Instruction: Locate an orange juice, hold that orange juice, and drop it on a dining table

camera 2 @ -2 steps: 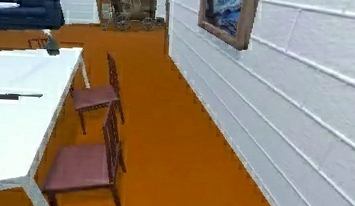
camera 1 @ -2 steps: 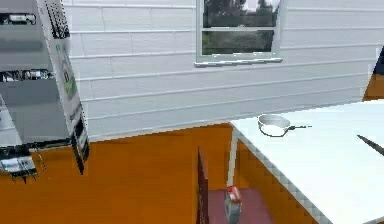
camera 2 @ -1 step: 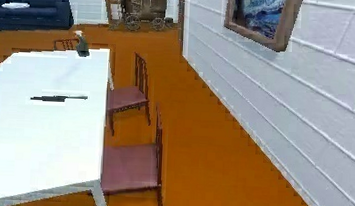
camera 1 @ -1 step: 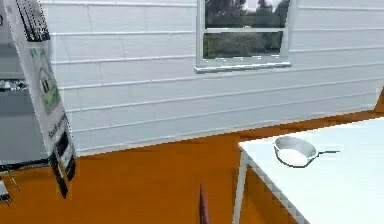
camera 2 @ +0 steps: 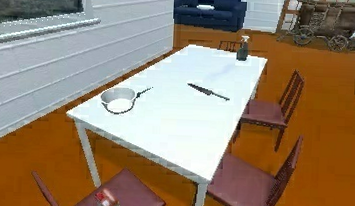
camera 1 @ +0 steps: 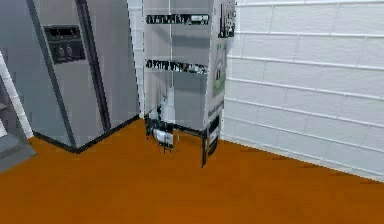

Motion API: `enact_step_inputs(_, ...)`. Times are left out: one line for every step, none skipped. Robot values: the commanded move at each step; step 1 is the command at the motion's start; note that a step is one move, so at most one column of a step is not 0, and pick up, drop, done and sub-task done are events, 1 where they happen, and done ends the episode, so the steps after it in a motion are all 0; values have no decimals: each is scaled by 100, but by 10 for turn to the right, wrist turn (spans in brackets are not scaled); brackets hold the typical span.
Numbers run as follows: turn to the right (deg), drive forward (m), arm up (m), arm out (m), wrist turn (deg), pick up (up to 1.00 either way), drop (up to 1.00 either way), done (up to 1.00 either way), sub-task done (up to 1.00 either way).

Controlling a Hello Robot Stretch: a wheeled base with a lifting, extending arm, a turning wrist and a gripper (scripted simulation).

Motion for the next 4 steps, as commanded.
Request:
enact_step_inputs(-210, 0, 0, 0, 0, 0, 0, 0, 0)
enact_step_inputs(0, 0, 48, 0, 0, 0, 0, 0, 0)
enact_step_inputs(0, 0, 0, 24, 0, 0, 0, 0, 0)
enact_step_inputs(0, 0, 0, 0, 450, 0, 0, 0, 0)
